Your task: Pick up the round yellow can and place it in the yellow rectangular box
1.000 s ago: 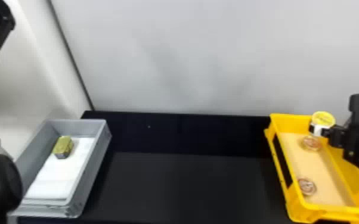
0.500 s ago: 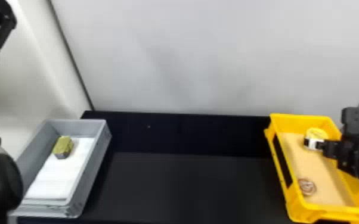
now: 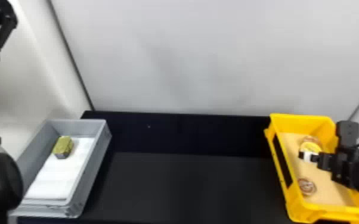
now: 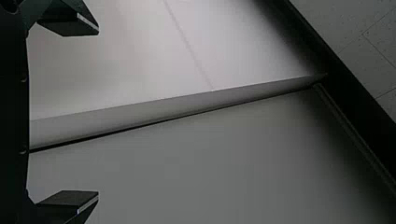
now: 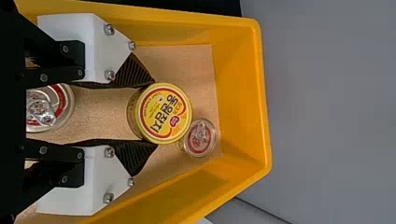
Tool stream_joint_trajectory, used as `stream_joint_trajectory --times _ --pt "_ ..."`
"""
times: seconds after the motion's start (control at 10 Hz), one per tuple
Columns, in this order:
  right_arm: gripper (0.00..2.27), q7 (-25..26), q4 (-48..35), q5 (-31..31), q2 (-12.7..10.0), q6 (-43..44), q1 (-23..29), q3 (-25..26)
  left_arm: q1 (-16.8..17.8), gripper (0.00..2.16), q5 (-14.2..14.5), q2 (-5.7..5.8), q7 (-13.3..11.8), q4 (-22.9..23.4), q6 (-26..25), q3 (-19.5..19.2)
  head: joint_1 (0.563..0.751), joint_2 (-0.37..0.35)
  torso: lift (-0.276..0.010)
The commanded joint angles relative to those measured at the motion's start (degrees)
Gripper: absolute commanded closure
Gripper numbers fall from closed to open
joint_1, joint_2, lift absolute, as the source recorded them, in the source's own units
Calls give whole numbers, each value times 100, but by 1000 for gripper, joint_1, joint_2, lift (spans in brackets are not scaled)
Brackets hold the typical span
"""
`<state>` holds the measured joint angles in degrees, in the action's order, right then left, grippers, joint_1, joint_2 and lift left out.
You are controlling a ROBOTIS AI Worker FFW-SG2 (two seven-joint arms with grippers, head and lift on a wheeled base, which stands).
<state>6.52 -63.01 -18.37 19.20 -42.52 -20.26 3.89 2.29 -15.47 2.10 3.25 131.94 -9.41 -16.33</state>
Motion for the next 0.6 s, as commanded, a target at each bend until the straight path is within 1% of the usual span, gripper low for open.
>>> stream_joint_trajectory --times 0.0,0.1,0.2,0.3,0.5 --pt "750 34 17 -79 5 -4 74 15 9 50 0 1 -8 16 0 -2 697 54 -3" --pt "705 104 17 -167 -4 5 92 24 0 50 0 1 -17 16 0 -2 697 54 -3" --pt "590 157 17 -228 -4 49 110 24 0 50 0 1 -17 16 9 -2 697 54 -3" --pt "530 183 43 -237 -4 40 110 15 0 50 0 1 -26 16 9 -2 697 54 -3" --pt "458 288 70 -307 -4 58 110 -20 -9 50 18 1 -35 16 27 -20 697 54 -3"
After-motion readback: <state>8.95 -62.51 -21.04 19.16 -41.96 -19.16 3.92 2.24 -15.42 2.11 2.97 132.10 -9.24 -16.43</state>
